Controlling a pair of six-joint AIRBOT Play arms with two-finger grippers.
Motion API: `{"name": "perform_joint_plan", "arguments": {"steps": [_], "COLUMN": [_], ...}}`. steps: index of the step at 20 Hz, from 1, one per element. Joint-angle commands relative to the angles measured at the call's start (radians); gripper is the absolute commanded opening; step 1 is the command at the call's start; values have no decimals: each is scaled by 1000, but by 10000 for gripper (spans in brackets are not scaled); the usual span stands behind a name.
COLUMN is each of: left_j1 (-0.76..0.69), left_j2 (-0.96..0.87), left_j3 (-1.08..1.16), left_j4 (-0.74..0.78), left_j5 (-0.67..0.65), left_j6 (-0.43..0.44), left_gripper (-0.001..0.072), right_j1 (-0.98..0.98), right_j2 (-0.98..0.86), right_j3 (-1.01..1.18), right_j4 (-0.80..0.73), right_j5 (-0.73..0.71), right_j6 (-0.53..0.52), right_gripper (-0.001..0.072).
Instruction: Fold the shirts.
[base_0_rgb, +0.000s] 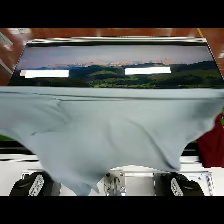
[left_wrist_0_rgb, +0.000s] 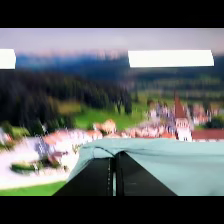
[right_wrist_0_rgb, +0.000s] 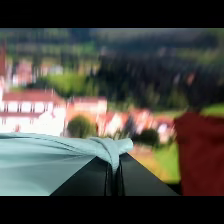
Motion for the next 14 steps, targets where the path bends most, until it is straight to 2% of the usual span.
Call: {"name": "perform_joint_plan", "arguments": {"steps": [1, 3, 5, 9, 12, 14], "left_j1": [-2, -23, -78, -229, -317, -352], "left_j2": [-76, -178, -323, -623, -766, -824], "left_j3": [-303, -451, -522, -500, -484, -484], "left_j4": [-8, -25, -26, -29, -36, -62], "left_j5": [124, 320, 505, 834, 1030, 1114], "left_j6": [29, 53, 61, 94, 90, 90], "left_gripper": [41, 41, 41, 41, 41, 41], "right_j1": [-1, 0, 0, 28, 111, 154], "right_j2": [-153, -279, -440, -679, -770, -803], "right_j3": [-268, -388, -404, -404, -404, -404], "right_j4": [36, 119, 219, 519, 539, 526], "right_j5": [-79, -355, -618, -1069, -1323, -1437], "right_j6": [11, 10, 6, -118, -263, -314], "right_gripper": [60, 60, 60, 60, 61, 61]}}
